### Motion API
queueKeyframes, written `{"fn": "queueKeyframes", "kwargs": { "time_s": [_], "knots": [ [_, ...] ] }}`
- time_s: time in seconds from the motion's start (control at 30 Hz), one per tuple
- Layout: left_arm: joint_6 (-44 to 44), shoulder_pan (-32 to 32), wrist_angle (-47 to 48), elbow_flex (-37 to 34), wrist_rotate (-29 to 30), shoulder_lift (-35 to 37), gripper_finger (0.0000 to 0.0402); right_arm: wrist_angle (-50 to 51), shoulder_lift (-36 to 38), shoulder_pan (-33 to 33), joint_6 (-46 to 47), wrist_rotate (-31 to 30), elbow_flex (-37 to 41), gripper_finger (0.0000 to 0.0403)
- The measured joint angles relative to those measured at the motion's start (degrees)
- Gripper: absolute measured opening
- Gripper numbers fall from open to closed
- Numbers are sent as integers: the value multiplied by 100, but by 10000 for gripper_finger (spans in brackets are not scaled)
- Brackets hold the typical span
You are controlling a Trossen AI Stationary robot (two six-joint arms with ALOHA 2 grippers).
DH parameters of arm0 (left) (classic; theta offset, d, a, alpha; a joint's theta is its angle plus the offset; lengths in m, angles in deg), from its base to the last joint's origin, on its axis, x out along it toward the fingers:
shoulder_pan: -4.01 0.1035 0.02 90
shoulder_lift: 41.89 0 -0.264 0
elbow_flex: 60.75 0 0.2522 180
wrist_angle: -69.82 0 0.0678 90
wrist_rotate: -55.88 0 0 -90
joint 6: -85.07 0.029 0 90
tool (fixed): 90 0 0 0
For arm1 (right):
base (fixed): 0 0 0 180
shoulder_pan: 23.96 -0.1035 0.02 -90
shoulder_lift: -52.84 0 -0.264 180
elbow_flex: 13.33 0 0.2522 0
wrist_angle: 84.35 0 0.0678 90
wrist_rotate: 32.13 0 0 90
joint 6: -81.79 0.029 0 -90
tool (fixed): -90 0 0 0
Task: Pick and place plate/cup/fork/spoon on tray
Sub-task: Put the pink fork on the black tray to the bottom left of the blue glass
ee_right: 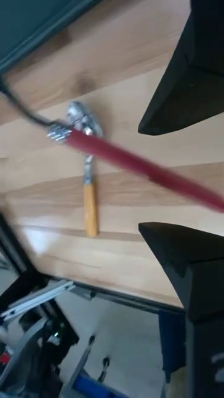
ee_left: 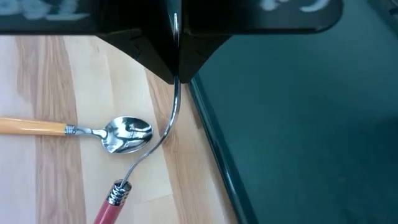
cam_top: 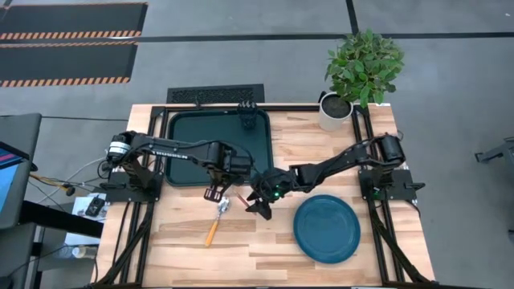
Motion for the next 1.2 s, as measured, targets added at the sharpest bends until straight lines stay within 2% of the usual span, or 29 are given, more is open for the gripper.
{"fn": "queueKeyframes", "kwargs": {
  "time_s": [0.13, 0.43, 0.63, 0.87, 1.03, 1.2],
  "knots": [
    [-4, -2, -5, 0, 0, 0, 0, 270, 47, -3, -16, -149, 8, 261],
    [-180, -6, -69, 0, -1, 0, 0, 306, 18, -17, 51, -173, 5, 205],
    [-388, -2, -83, 0, -2, 0, 0, 9, 216, 70, 194, -344, 5, 210],
    [-491, -2, -28, 0, 0, 0, 0, 504, 535, 202, 114, -379, 7, 216],
    [-536, 11, -23, 0, 182, 0, 0, 721, 481, 23, 285, -387, 11, 216],
    [-571, 45, -99, -1, 252, 0, 0, 718, 374, -149, 374, -670, 18, 217]
  ]
}}
